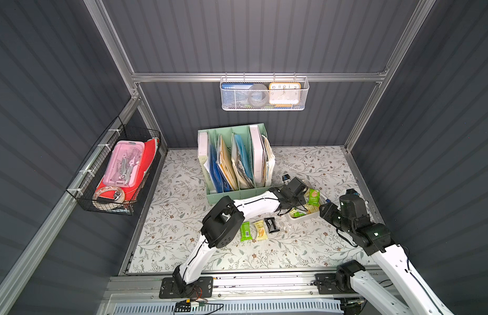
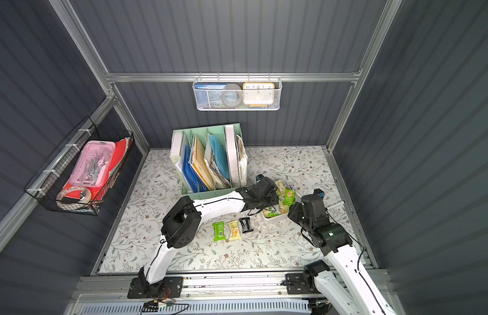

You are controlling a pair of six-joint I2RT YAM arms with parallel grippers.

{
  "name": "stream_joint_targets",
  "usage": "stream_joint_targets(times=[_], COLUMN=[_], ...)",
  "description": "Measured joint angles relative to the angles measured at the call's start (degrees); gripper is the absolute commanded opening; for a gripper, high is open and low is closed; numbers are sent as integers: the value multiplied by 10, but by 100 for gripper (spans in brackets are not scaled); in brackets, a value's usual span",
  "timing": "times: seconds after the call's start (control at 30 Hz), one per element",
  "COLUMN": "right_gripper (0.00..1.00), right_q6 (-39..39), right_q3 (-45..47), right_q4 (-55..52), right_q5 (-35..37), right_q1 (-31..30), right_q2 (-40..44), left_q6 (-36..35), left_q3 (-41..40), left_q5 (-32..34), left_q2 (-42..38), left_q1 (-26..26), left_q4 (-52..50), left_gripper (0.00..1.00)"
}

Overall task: Take the cookies out of the storage box
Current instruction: Pick up the cookie from the storage box.

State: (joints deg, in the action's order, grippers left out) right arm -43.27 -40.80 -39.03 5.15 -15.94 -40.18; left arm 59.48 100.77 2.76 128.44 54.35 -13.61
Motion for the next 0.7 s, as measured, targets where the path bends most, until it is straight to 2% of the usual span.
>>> stream_joint_targets(times=[0.1,0.5,0.7], right_gripper=[46,46,46], right_q6=[-4,-9,-10], right_q3=[2,7,7], right_q4=[1,2,2], right_q5=[-2,-7,-9], right_q1=[0,1,1], right_q2=[0,3,5], left_q6=[1,2,4], left_q3=[0,0,0], left_q5=[-5,-23,-30], left_q2=[0,13,14], left_q1=[0,0,0], left_q4=[0,1,2], left_gripper=[56,54,45])
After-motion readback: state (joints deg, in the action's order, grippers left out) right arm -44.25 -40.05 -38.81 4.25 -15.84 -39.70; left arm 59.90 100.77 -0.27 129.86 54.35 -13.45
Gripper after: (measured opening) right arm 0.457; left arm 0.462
